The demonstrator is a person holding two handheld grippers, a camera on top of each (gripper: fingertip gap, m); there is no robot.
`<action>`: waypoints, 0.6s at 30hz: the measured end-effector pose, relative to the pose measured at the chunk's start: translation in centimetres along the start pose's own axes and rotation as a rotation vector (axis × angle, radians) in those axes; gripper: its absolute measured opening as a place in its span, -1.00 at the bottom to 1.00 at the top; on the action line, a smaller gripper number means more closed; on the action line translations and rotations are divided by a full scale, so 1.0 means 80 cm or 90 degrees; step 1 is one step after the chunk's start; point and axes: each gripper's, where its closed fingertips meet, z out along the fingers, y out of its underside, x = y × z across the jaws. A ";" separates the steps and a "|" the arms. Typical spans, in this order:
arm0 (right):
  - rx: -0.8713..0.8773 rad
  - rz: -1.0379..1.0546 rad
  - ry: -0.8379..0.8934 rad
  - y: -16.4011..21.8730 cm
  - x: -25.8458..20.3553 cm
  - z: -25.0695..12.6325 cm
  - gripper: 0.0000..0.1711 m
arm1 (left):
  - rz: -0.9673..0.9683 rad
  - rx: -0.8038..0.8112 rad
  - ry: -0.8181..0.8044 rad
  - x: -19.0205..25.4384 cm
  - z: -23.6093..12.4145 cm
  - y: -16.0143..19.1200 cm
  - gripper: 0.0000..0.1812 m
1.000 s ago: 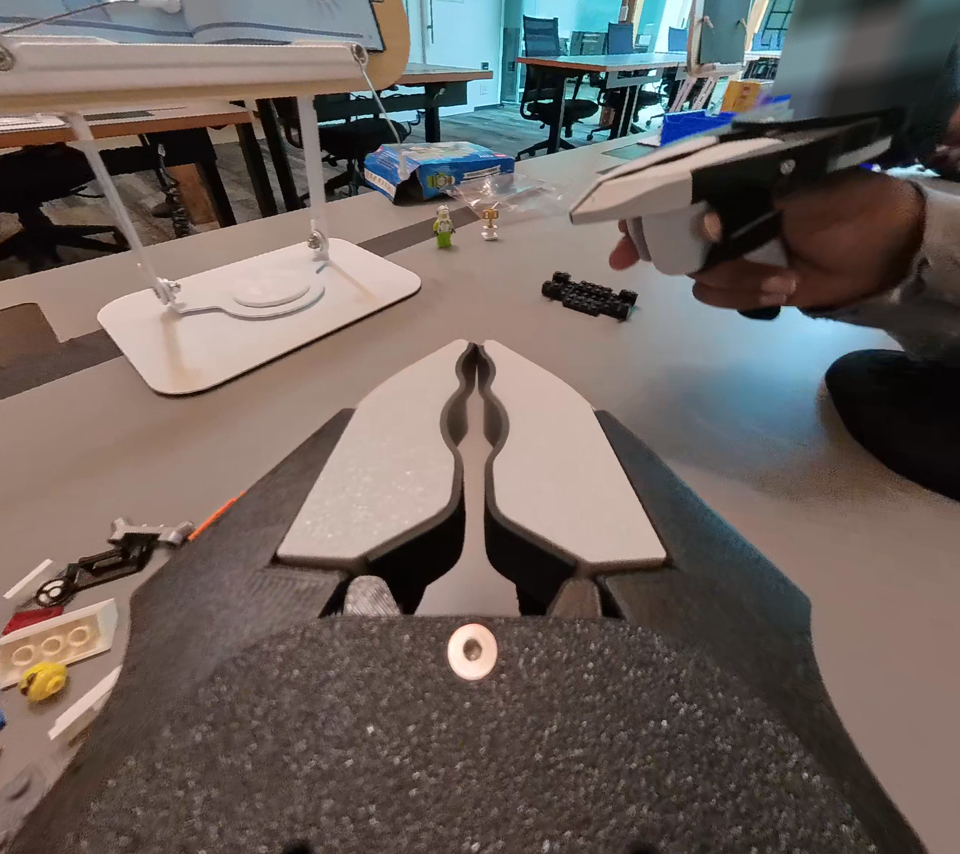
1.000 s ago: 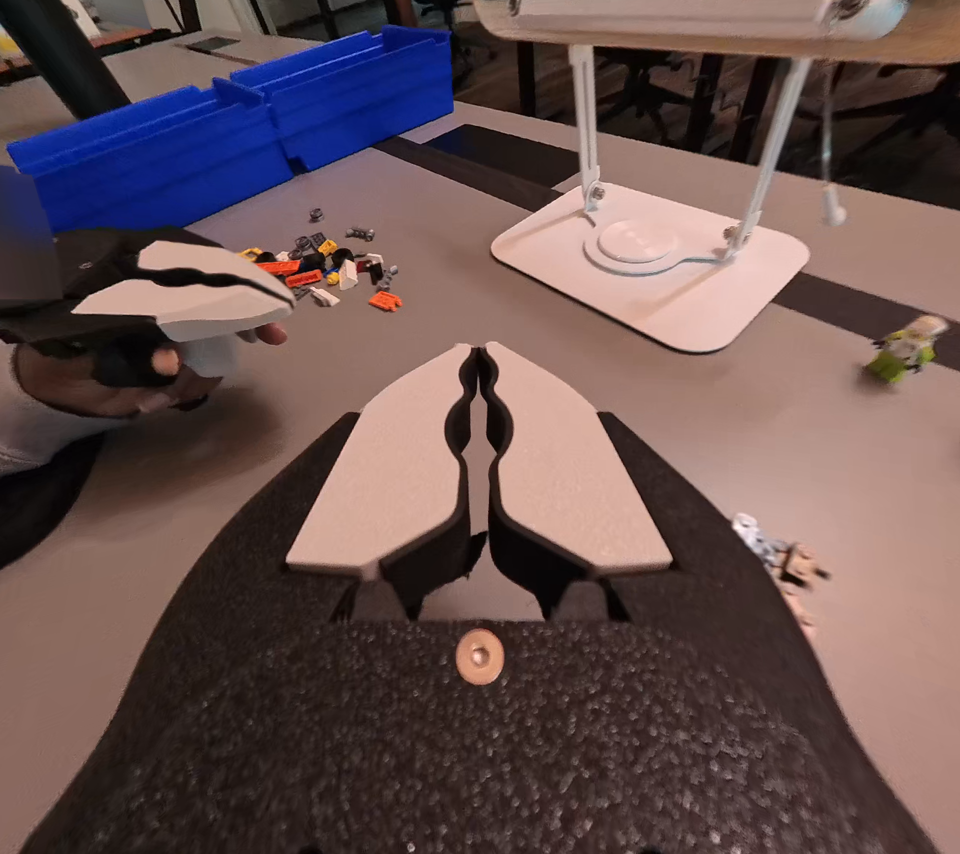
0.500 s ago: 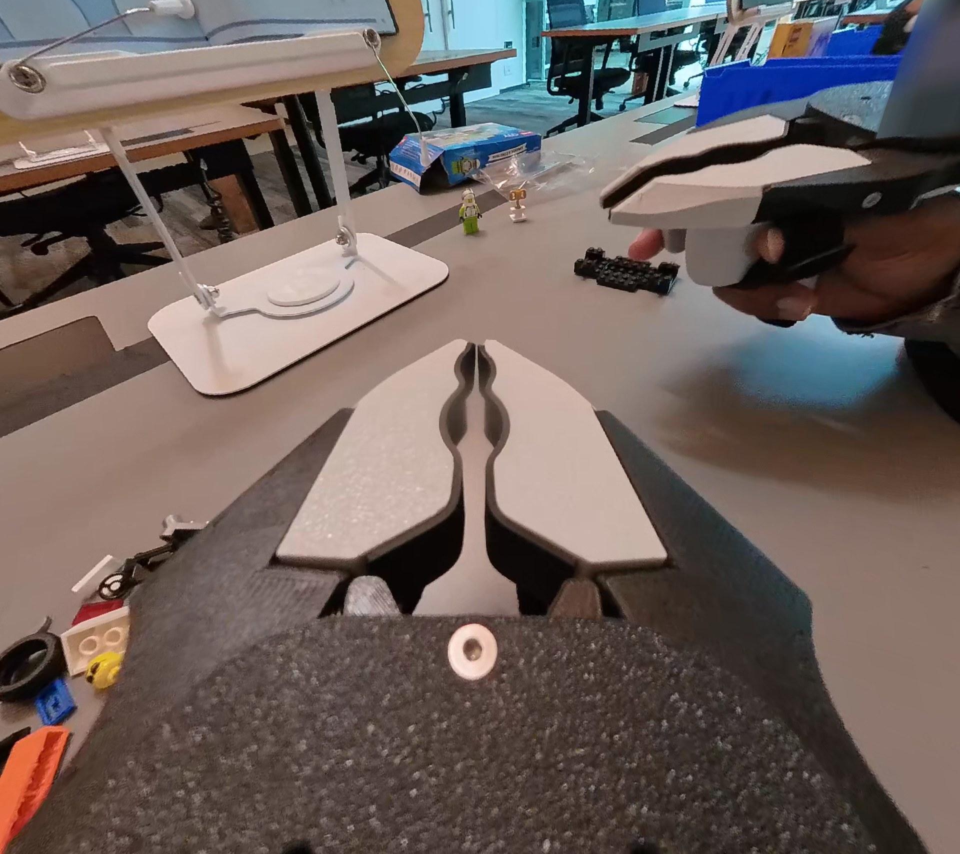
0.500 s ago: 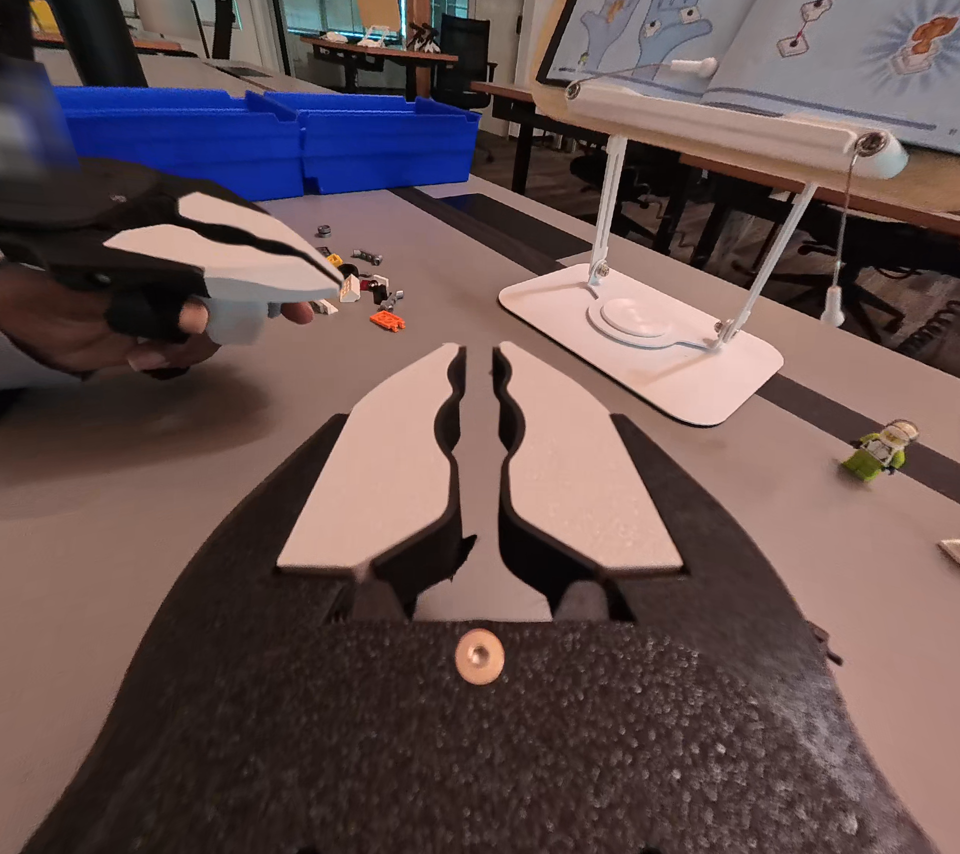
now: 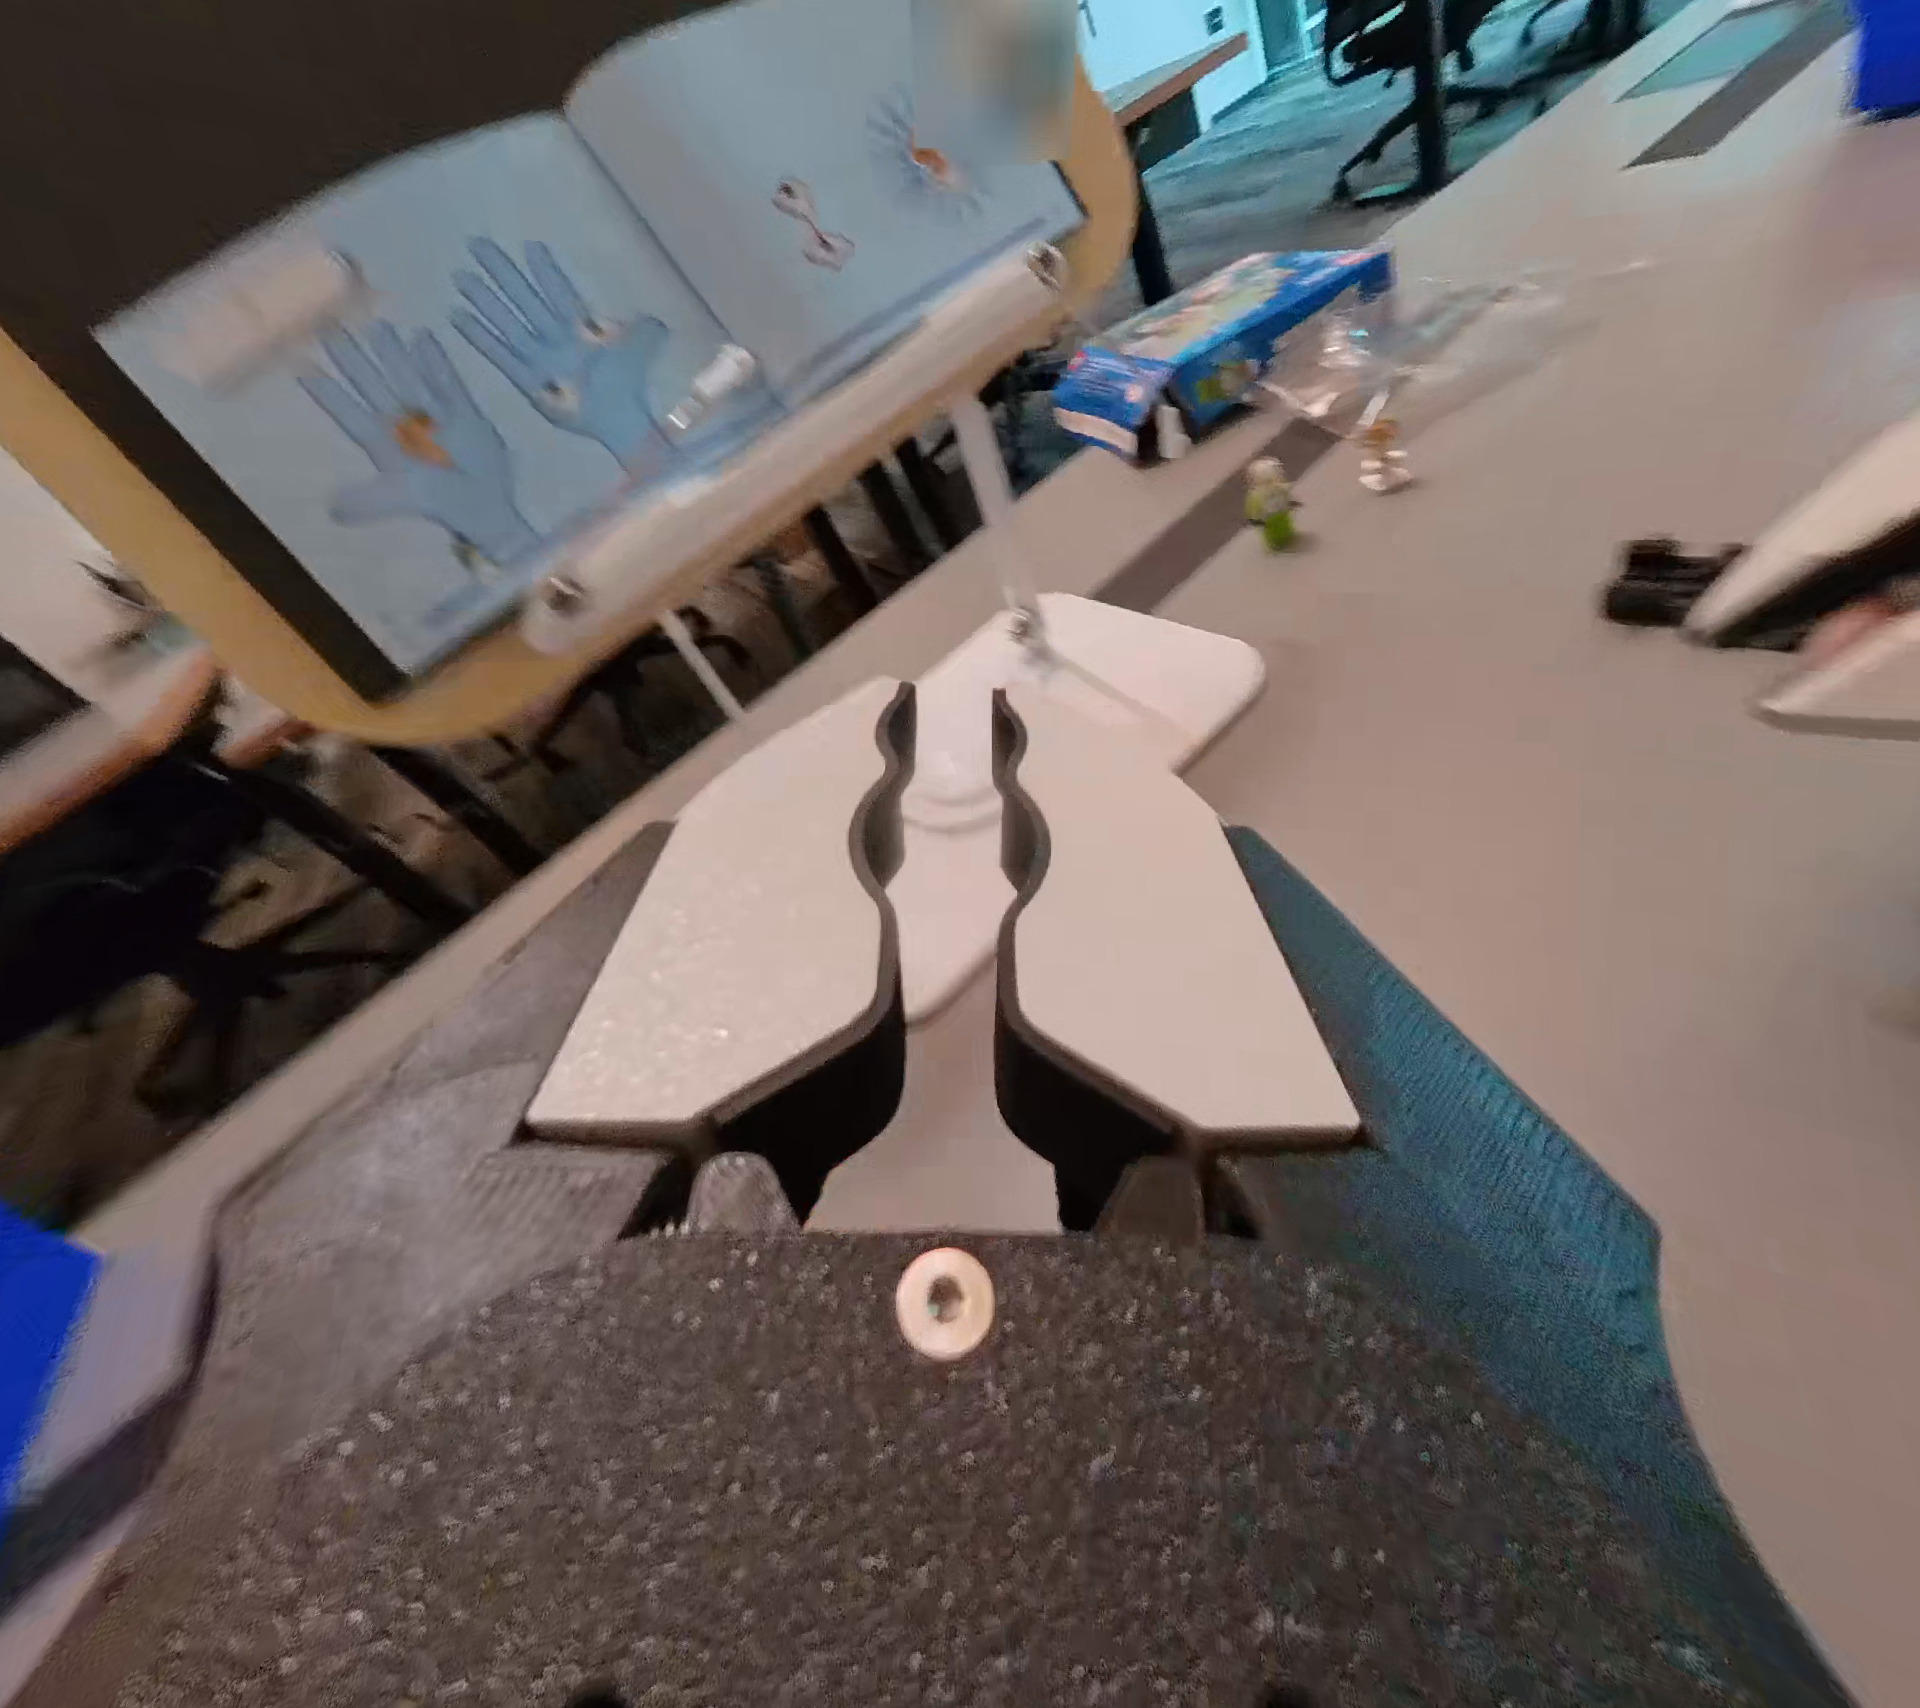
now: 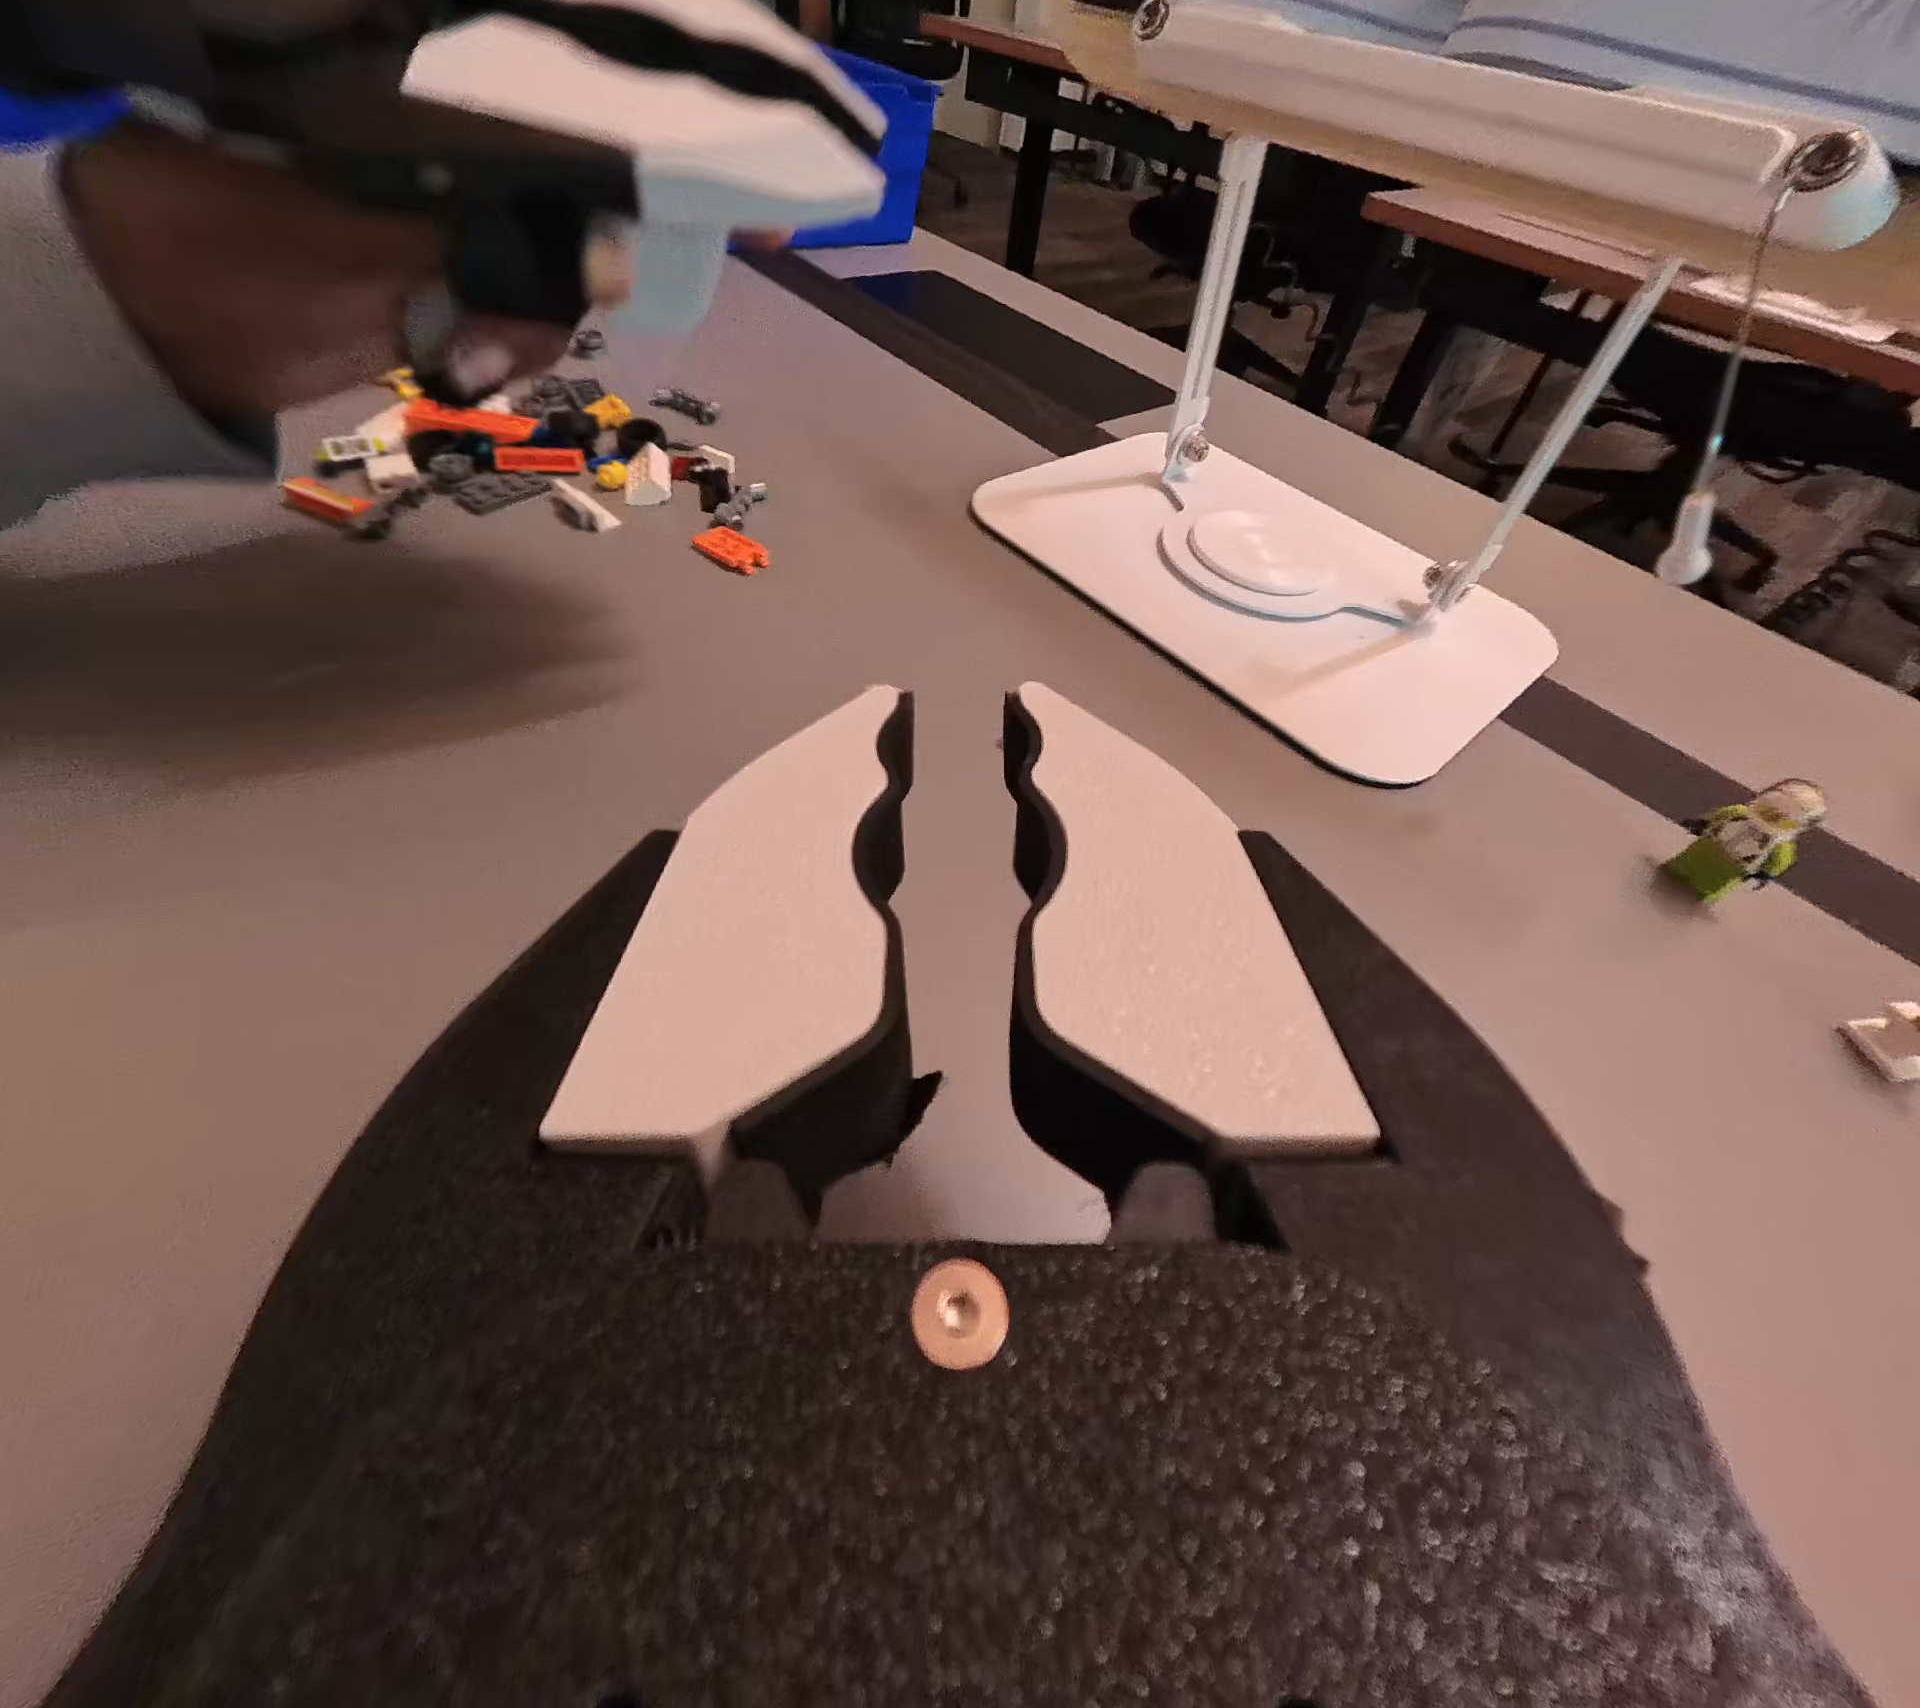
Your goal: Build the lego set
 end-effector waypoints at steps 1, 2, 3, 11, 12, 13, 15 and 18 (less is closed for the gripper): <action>0.001 -0.007 0.012 -0.003 0.005 0.001 -0.82 | 0.032 -0.002 -0.014 -0.016 0.011 -0.010 -0.85; -0.001 -0.013 0.021 -0.006 0.012 0.003 -0.84 | 0.069 -0.004 -0.023 -0.032 0.023 -0.021 -0.85; -0.003 -0.019 0.030 -0.010 0.021 0.005 -0.84 | 0.110 -0.013 -0.025 -0.045 0.036 -0.030 -0.85; 0.037 -0.002 0.073 -0.064 0.089 0.019 -0.86 | 0.344 -0.189 0.070 -0.094 0.146 -0.019 -0.83; 0.042 0.007 0.072 -0.065 0.092 0.020 -0.87 | 0.364 -0.203 0.070 -0.098 0.152 -0.017 -0.91; 0.044 0.018 0.068 -0.064 0.092 0.021 -0.88 | 0.385 -0.210 0.068 -0.101 0.157 -0.016 -0.94; 0.042 0.024 0.062 -0.057 0.091 0.023 -0.91 | 0.387 -0.225 0.078 -0.103 0.160 -0.013 -1.00; 0.045 -0.036 0.079 -0.076 0.106 0.030 -0.94 | 0.353 -0.205 0.064 -0.106 0.160 -0.016 -1.00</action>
